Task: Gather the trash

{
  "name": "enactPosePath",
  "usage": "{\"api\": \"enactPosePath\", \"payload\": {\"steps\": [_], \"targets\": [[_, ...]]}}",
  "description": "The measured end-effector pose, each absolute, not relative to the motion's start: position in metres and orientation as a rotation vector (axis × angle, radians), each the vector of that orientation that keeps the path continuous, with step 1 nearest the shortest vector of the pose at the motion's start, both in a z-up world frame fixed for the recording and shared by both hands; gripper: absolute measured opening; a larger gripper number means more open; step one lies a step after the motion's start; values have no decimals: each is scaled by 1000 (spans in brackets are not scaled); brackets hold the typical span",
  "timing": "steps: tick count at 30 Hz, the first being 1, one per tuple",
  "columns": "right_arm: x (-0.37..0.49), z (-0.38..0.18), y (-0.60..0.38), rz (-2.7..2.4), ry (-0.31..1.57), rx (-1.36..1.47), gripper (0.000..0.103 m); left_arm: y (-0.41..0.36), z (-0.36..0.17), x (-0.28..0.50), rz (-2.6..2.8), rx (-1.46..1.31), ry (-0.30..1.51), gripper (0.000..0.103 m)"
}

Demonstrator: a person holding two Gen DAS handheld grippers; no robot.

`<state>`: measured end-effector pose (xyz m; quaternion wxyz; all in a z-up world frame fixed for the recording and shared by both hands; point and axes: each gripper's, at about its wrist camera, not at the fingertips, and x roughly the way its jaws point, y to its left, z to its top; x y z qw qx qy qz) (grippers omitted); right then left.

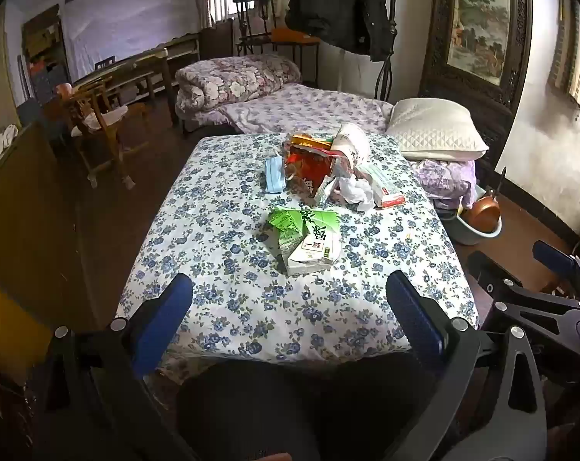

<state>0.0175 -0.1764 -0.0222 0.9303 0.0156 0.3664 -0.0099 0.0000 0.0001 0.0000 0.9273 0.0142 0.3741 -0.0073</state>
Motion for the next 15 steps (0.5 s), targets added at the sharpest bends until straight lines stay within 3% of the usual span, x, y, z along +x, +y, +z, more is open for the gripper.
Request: {"api": "enactPosePath", "payload": {"steps": [15], "targets": [[16,-20,-177,-18,749,36,97,-3,3,-4,-18,36,752,96]]}}
